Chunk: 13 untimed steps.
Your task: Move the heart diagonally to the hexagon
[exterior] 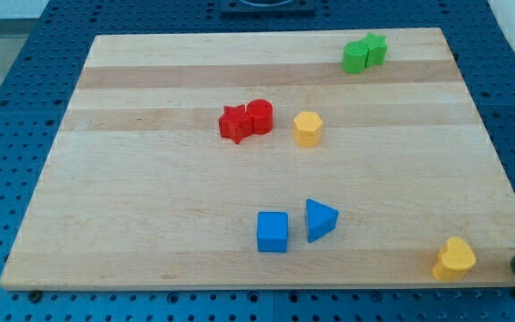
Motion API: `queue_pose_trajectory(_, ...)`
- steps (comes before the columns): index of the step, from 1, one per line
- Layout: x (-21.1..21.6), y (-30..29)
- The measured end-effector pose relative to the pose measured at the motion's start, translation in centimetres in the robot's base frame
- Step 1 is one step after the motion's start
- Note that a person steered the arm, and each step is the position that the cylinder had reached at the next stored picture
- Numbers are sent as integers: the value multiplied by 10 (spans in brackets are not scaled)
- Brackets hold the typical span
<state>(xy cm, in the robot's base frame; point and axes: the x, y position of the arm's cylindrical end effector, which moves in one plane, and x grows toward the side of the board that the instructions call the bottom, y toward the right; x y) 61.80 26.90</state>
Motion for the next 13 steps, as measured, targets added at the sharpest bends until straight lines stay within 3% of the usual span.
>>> queue_pose_trajectory(5, 0, -25)
queue_pose_trajectory(12, -2, -156)
queue_pose_trajectory(13, -2, -213)
